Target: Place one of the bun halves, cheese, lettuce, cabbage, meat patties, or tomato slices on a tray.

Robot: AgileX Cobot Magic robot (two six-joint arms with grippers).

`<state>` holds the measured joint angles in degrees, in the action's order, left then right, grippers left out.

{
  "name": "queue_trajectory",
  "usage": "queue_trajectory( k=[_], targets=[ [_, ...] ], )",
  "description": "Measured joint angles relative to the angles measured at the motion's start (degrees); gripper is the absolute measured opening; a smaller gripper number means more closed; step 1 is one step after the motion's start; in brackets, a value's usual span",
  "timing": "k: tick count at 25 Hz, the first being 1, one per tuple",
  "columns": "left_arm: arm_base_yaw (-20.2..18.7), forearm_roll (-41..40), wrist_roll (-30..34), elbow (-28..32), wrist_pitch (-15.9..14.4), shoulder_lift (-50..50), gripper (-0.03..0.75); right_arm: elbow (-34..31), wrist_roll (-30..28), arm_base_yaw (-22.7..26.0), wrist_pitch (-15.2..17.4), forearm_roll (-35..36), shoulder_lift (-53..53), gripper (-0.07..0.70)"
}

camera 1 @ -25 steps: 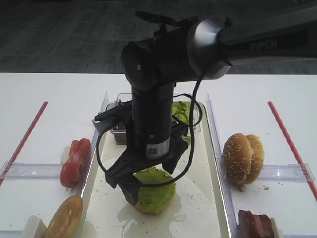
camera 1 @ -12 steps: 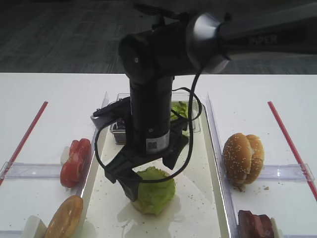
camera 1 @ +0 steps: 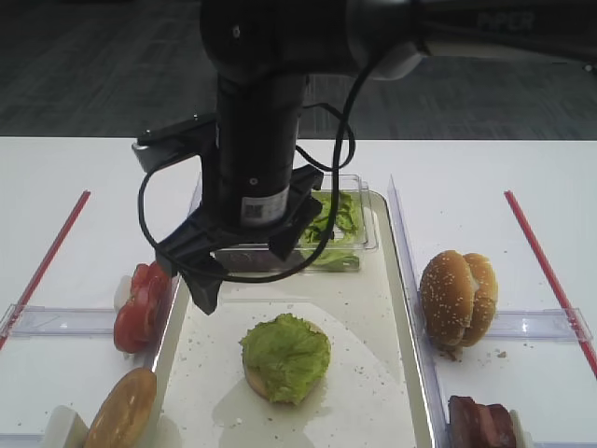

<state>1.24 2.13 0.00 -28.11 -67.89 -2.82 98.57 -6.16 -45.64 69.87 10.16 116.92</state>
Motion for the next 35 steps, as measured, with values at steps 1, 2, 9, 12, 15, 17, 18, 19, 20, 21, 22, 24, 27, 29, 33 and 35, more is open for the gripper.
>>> queue_trajectory(
  k=[1,2,9,12,15,17,18,19,20,21,22,24,27,29,33,35],
  targets=[
    [0.0,0.0,0.0,0.0,0.0,0.0,0.419,0.7,0.0,0.0,0.0,0.1,-0.2,0.692],
    [0.0,0.0,0.0,0.0,0.0,0.0,0.419,1.0,0.0,0.0,0.0,0.1,-0.4,0.692],
    [0.0,0.0,0.0,0.0,0.0,0.0,0.419,2.7,-0.4,0.0,0.5,-2.2,-2.5,0.692],
    [0.0,0.0,0.0,0.0,0.0,0.0,0.419,2.8,-0.9,0.0,0.5,-2.6,-2.5,0.692],
    [0.0,0.0,0.0,0.0,0.0,0.0,0.419,2.8,-2.3,0.0,0.5,-2.6,-2.5,0.692],
    [0.0,0.0,0.0,0.0,0.0,0.0,0.419,2.8,-2.9,0.0,0.5,-2.9,-2.5,0.692],
    [0.0,0.0,0.0,0.0,0.0,0.0,0.419,2.8,-2.9,0.0,0.5,-3.1,-2.5,0.692],
    [0.0,0.0,0.0,0.0,0.0,0.0,0.419,2.8,-3.1,0.0,0.5,-3.4,-2.5,0.692],
    [0.0,0.0,0.0,0.0,0.0,0.0,0.419,2.8,-3.2,0.0,0.5,-3.6,-2.5,0.692],
    [0.0,0.0,0.0,0.0,0.0,0.0,0.419,2.8,-3.3,0.0,0.5,-4.2,-2.5,0.692],
    [0.0,0.0,0.0,0.0,0.0,0.0,0.419,2.8,-3.4,0.0,0.5,-4.8,-2.5,0.692],
    [0.0,0.0,0.0,0.0,0.0,0.0,0.419,2.8,-3.4,0.0,0.5,-6.0,-2.5,0.692],
    [0.0,0.0,0.0,0.0,0.0,0.0,0.419,2.8,-3.4,0.1,0.5,-7.6,-2.5,0.692],
    [0.0,0.0,0.0,0.0,0.0,0.0,0.419,2.8,-3.4,0.6,0.5,-7.5,-2.5,0.692],
    [0.0,0.0,0.0,0.0,0.0,0.0,0.419,2.8,-3.4,3.9,0.6,-7.1,-2.5,0.683],
    [0.0,0.0,0.0,0.0,0.0,0.0,0.419,2.8,-3.4,6.6,0.6,-7.1,-2.5,0.664]
  ],
)
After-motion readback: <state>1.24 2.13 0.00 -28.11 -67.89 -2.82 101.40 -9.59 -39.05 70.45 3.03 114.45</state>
